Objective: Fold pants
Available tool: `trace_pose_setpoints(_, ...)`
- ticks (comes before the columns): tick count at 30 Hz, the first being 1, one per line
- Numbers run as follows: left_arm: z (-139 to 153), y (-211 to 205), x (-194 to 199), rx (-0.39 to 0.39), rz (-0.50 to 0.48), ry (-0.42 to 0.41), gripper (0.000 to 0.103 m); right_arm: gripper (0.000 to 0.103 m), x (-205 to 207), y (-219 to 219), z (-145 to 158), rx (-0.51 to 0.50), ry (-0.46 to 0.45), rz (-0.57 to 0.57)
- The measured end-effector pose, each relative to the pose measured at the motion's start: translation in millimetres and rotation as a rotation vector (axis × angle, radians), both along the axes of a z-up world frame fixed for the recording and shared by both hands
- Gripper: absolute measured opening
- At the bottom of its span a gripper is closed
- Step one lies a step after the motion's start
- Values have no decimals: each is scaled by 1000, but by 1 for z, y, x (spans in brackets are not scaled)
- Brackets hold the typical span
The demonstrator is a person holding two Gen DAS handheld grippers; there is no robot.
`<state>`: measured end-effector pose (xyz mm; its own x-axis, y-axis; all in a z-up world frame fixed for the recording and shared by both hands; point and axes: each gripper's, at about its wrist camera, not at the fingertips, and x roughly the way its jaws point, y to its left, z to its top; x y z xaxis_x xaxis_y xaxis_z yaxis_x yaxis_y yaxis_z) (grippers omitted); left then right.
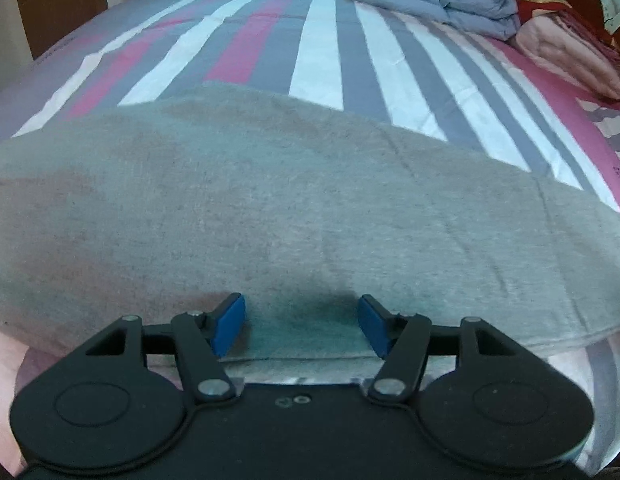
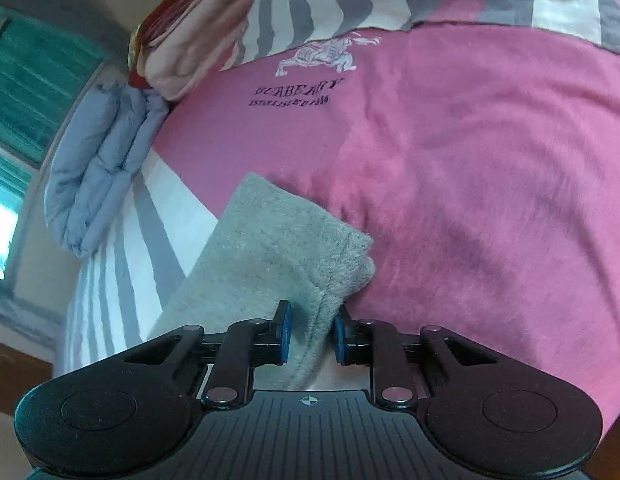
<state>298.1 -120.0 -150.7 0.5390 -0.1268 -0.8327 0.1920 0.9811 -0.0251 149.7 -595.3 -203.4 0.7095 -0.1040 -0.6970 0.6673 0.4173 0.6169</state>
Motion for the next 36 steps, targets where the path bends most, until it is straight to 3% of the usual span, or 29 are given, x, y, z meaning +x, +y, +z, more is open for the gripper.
trace_pose_setpoints(6, -2, -7, -3, 35, -5, -12, 55, 22, -1, -4, -8, 43, -2, -31)
trace_pose_setpoints(8, -2, -7, -3, 38, -6, -12, 55, 11, -7, -5, -3, 68, -51, -63)
trace_pose_setpoints(9, -2, -7, -2, 36, -6, -11, 56, 11, -10, -5, 2, 67, -79, -69)
trace_pose_setpoints(12, -1, -6, -2, 36, -7, -8, 56, 11, -8, 5, 22, -3, -116, -40)
trace_pose_setpoints(15, -1, -3, -1, 20, -9, -8, 56, 11, 7, 29, 55, -164, -143, 57)
trace_pose_setpoints(23, 13, 32, 3, -84, 30, -12, 55, 11, 67, 153, 126, -434, -280, 394)
trace_pose_setpoints(27, 22, 70, 10, -126, 91, -19, 55, 11, 94, 236, 137, -467, -345, 579)
trace_pose_setpoints(32, 32, 122, 15, -149, 175, -37, 55, 11, 119, 331, 121, -475, -365, 780)
trace_pose_setpoints(36, 34, 151, 16, -145, 231, -37, 55, 11, 141, 397, 70, -454, -268, 888)
